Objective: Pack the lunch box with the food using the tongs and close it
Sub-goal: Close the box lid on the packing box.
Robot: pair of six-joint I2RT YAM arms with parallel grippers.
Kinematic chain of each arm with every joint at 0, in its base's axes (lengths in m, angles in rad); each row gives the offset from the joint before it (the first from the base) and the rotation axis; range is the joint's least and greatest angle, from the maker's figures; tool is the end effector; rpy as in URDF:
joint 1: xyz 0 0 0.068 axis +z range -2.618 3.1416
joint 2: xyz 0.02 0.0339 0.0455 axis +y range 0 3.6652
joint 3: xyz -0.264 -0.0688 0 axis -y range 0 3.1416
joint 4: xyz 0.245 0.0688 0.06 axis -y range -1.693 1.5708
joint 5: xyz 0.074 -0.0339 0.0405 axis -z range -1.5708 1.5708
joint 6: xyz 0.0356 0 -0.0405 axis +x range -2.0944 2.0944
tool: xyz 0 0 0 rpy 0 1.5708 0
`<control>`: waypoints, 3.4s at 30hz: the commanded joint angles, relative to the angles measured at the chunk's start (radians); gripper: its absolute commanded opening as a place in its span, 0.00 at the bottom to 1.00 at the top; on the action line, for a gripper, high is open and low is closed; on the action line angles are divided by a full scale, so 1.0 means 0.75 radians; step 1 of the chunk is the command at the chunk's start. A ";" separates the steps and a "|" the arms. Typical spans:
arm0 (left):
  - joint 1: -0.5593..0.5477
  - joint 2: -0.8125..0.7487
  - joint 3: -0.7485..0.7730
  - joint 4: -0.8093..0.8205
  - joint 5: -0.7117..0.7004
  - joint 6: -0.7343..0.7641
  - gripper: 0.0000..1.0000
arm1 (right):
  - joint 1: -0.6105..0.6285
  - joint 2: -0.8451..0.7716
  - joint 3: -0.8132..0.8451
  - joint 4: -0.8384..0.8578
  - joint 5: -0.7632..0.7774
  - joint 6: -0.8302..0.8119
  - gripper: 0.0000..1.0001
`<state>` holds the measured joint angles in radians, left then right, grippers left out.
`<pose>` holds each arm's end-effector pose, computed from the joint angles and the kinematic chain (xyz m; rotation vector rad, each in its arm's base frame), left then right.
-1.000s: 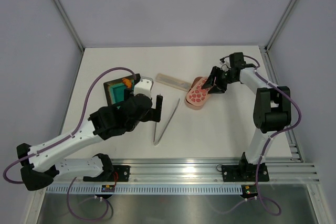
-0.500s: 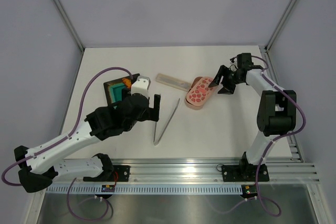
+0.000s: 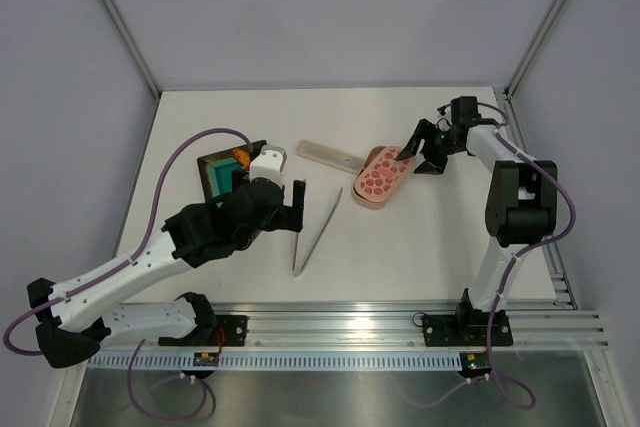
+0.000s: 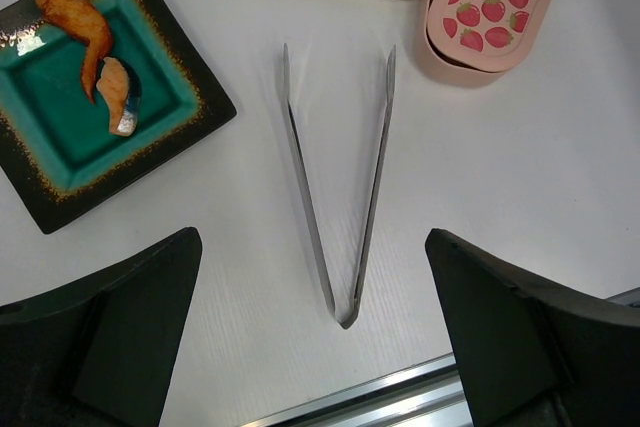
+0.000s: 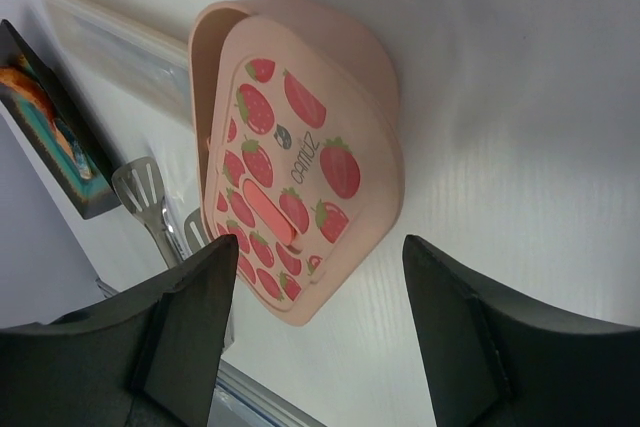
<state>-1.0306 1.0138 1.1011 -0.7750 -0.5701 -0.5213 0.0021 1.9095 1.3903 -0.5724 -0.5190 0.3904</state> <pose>0.1191 -0.1613 0.3527 0.2505 2.1310 -0.2591 0.3985 0.0185 0.1999 0.3437 2.6417 0.8189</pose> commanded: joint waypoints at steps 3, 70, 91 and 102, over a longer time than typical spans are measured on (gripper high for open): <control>0.006 -0.016 -0.016 0.052 0.026 -0.031 0.99 | 0.011 0.072 0.136 0.000 -0.077 0.017 0.75; 0.110 0.150 -0.016 0.172 0.212 -0.051 0.99 | 0.253 -0.183 -0.101 0.076 0.303 0.107 0.00; 0.124 0.111 -0.045 0.162 0.204 -0.064 0.99 | 0.253 0.090 0.239 -0.116 0.420 0.032 0.00; 0.129 0.113 -0.051 0.164 0.210 -0.064 0.99 | 0.253 0.070 0.245 -0.126 0.414 -0.009 0.00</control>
<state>-0.9386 1.1187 1.0691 -0.6865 -0.4183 -0.5560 0.1890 2.0186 1.5616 -0.6312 -0.2481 0.4152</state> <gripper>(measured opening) 0.988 0.009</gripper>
